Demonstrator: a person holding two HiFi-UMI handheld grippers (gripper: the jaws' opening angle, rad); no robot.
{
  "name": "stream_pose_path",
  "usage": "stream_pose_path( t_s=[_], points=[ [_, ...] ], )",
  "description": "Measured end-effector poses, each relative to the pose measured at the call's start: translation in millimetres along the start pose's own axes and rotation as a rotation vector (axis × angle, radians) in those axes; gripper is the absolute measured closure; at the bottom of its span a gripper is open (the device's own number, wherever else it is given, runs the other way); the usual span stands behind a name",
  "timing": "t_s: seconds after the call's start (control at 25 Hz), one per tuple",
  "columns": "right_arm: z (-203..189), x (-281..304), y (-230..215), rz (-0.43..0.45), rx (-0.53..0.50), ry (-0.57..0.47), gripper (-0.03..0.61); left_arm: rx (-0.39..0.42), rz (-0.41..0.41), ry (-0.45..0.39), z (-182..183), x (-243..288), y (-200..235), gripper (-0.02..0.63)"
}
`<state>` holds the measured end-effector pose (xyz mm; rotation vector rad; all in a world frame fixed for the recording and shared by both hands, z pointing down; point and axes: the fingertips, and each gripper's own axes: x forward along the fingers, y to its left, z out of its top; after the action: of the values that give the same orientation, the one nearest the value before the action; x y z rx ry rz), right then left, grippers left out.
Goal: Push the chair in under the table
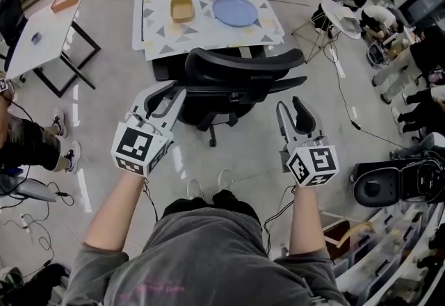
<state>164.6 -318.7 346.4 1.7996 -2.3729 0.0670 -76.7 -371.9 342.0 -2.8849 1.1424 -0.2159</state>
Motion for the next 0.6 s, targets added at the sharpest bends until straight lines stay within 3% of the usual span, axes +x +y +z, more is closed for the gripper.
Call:
stream_pose_path(
  t_s=[0.6],
  points=[
    [-6, -26, 15, 0.056, 0.050, -0.017, 0.482, -0.023, 0.001, 0.002, 7, -4, -32, 0.574]
  ],
)
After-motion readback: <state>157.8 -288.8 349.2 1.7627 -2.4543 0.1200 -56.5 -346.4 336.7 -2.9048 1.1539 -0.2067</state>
